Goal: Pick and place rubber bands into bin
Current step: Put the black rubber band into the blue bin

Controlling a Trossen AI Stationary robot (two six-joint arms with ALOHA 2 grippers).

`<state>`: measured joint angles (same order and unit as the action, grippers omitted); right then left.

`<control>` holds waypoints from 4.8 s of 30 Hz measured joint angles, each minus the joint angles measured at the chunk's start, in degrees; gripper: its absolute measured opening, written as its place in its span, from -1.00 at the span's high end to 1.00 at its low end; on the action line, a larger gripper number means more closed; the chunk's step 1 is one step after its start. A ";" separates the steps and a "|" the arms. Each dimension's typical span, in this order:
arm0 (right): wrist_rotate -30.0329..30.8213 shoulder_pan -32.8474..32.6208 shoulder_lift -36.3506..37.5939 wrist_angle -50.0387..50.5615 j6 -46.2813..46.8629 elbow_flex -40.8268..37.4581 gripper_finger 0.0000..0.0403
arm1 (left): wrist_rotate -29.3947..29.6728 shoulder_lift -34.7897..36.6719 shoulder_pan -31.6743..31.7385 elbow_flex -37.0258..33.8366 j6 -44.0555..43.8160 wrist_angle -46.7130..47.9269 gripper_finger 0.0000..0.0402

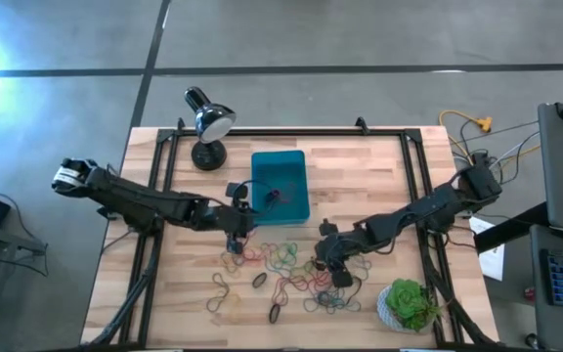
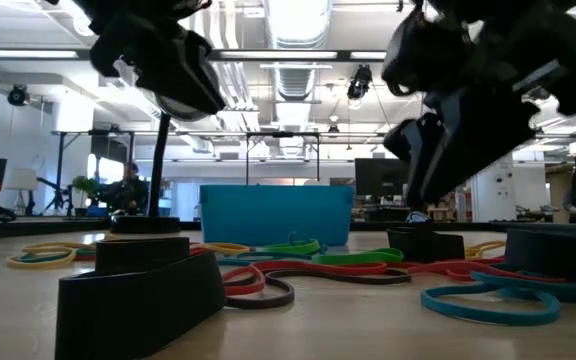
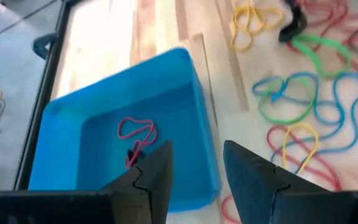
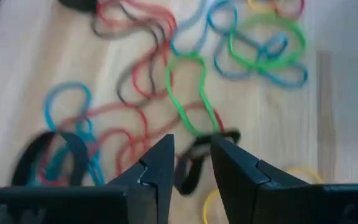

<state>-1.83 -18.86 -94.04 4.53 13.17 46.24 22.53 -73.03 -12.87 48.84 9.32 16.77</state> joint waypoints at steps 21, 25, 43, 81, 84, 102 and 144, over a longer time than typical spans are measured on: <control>0.48 -0.80 -2.28 3.17 -1.17 1.26 0.50 | 0.23 -0.29 -0.76 -0.61 -0.15 0.00 0.36; 0.50 -0.76 -3.60 2.84 -1.14 1.26 0.50 | 0.27 -0.29 -0.76 -0.68 -0.14 -0.05 0.36; 3.59 -1.52 -3.03 2.64 -4.08 1.26 0.96 | 0.27 -0.20 -0.76 -0.94 -0.08 0.00 0.36; 6.36 -1.35 -1.71 1.91 3.04 0.42 -0.06 | 0.25 -0.31 -0.76 -1.55 -1.68 0.00 0.36; 6.41 -1.35 -2.43 0.41 3.02 0.35 -0.07 | 0.25 -0.31 -0.78 -1.57 -1.68 0.00 0.36; 9.11 -1.39 -5.53 1.67 2.42 0.36 0.20 | 0.24 -0.32 -0.78 -1.63 -1.55 -0.28 0.36; 26.91 13.41 0.30 4.90 -25.40 14.45 0.94 | 0.21 -0.33 -1.19 -2.51 -3.03 -0.23 0.36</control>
<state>25.08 -5.45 -93.73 9.43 -12.23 60.69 22.75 -73.36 -14.06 46.33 6.28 16.55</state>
